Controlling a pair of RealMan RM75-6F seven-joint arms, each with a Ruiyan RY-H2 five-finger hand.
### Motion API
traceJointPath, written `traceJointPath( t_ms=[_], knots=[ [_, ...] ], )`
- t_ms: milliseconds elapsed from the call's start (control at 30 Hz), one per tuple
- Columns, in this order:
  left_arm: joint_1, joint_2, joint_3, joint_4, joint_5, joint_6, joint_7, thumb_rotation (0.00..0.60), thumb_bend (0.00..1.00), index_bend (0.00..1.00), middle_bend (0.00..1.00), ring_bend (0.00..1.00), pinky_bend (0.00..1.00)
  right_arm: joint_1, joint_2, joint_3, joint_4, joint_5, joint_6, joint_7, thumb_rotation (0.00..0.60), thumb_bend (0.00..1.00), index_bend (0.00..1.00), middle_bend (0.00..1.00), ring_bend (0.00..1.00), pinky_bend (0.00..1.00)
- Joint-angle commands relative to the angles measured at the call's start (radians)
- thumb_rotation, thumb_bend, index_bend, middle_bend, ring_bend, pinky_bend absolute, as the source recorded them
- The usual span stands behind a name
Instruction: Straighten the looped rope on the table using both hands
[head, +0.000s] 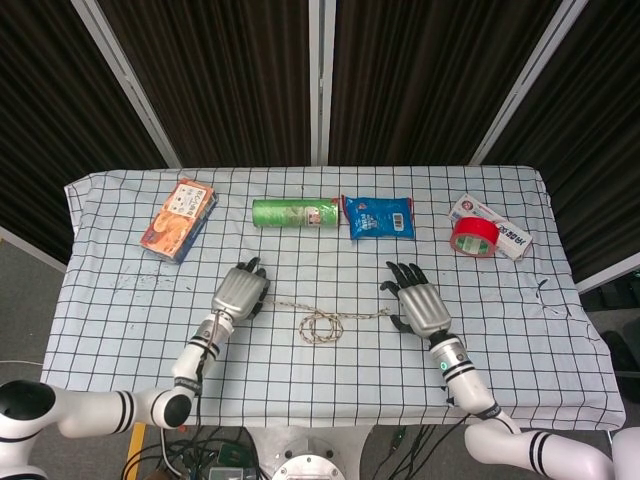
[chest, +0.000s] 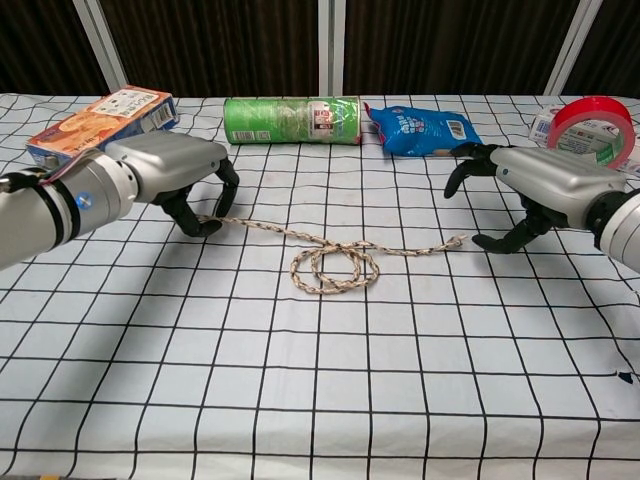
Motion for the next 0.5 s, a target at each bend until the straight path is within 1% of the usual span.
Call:
traceJointPath(
  t_ms=[33,200,500],
  knots=[
    [0.003,0.002,-0.002,0.0,0.0,-0.001,-0.007,0.6,0.39,0.6,0.3,0.1,0.25,0.008,-0.007,-0.008,0.006,-0.002,-0.008,0.011,0.6,0.28,0.3,0.03,0.0,0.0],
    [0.006,0.006,-0.004,0.004,0.006,-0.006,-0.016,0.6,0.39,0.6,0.3,0.1,0.25,0.022,-0.026,-0.021,0.021,0.011,-0.03,0.023,0.6,0.28,0.31,0.03,0.0,0.0],
    [0.006,0.009,-0.005,0.006,0.01,-0.016,-0.022,0.6,0.39,0.6,0.3,0.1,0.25,0.053,-0.068,-0.018,0.064,0.002,-0.031,0.05,0.6,0.3,0.35,0.04,0.0,0.0]
  ],
)
